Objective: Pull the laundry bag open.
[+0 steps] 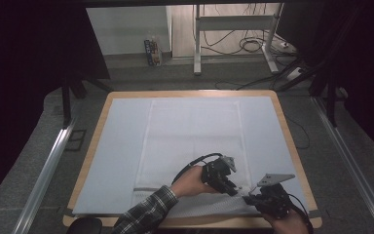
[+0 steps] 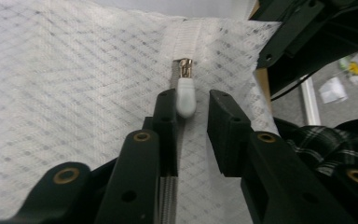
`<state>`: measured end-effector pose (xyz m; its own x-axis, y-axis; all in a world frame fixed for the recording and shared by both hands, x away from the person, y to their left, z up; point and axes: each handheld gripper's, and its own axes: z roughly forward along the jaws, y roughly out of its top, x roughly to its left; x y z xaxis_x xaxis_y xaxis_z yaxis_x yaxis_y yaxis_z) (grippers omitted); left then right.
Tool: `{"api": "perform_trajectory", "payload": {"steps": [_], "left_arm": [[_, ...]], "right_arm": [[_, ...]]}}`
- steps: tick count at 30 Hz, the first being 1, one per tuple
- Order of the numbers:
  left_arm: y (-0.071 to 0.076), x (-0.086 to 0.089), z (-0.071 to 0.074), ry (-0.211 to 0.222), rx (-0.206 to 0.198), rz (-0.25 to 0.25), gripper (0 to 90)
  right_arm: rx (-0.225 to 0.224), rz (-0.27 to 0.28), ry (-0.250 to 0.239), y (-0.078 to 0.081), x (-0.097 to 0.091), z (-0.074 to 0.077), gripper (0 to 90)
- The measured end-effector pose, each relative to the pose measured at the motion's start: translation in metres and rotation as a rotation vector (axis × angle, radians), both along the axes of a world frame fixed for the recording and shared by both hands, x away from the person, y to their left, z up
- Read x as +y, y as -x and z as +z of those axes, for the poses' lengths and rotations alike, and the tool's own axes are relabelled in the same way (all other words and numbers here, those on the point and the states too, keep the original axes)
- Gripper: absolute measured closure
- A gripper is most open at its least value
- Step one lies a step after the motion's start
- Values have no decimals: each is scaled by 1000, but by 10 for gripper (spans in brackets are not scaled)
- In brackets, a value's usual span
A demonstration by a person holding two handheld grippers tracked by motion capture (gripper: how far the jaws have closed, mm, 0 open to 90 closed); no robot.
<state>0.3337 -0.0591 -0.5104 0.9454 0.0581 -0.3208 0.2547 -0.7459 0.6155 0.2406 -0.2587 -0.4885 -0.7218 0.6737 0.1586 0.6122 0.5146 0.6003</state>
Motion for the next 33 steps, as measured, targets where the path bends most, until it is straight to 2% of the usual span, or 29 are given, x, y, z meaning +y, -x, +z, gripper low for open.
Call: {"api": "perform_trajectory", "payload": {"steps": [6,9,12,15,18,25,29,33], "left_arm": [[-3,3,3,21,44,-17,723],[-5,3,3,14,57,-16,786],[-6,2,2,12,67,-8,784],[-7,1,1,17,87,15,723],[-8,-1,1,0,89,28,730],[-12,-4,0,-13,138,53,748],[-13,-4,-1,-21,128,55,805],[-12,-4,-3,-22,115,49,822]], "right_arm": [[5,-3,-2,0,-1,0,871],[5,-3,0,0,0,0,871],[6,-3,2,0,0,-1,871],[8,-1,6,-1,0,-1,870],[6,0,10,-1,0,-1,870],[17,4,24,-1,0,-3,869],[19,6,27,-1,1,-3,869],[22,7,30,-1,1,-4,868]]}}
